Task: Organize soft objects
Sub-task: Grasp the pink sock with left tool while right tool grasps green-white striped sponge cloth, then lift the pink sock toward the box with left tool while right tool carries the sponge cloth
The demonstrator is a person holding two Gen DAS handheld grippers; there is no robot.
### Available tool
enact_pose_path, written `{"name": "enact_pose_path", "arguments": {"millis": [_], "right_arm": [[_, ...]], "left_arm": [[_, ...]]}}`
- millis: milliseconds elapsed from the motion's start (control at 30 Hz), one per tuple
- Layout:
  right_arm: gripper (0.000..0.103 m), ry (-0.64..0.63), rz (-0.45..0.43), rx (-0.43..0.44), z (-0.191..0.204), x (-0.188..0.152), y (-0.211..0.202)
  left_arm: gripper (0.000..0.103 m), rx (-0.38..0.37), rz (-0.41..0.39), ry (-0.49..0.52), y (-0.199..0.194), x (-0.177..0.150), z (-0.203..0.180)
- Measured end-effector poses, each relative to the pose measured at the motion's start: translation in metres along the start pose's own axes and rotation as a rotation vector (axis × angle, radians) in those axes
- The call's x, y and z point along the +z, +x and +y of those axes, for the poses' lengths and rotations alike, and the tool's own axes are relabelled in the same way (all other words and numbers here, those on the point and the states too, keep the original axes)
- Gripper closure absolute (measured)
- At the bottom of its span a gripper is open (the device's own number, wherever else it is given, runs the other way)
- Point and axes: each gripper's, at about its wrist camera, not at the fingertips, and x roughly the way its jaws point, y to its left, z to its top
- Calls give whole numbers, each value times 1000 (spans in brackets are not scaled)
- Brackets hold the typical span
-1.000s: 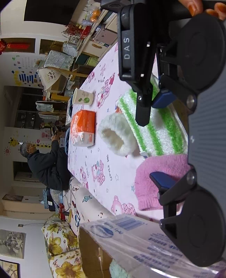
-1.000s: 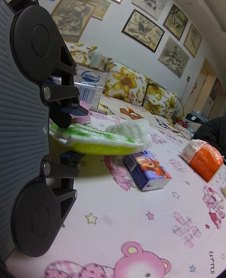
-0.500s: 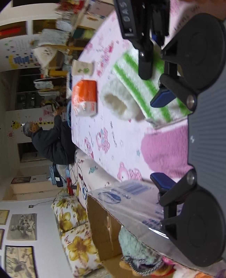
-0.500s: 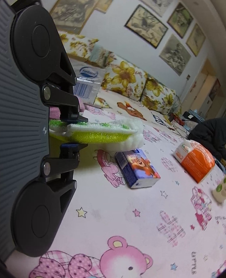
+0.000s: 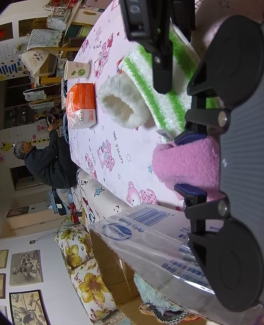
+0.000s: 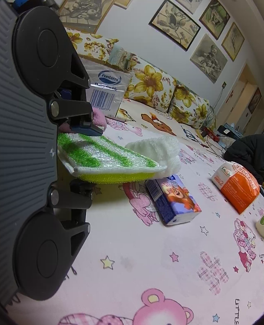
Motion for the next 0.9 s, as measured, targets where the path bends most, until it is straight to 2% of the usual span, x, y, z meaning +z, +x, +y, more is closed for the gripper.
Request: {"name": "enact_pose_path", "arguments": {"millis": [33,133,533,900], "right_arm": [[68,-5,4,-8,1,0,2],[73,7,12,-16,-2,-1,-1],[78,-33,-56,-108,8,-1,-28],[78,-99,-163,-156,21,-3,-56]], "left_arm": [[64,-3,-1,-2,0,1,0],[66,-18,1,-25,-2,2,5],[68,-118,-40,-114,-24,9,21],[68,-233,-157,-193,-58,15,39]]}}
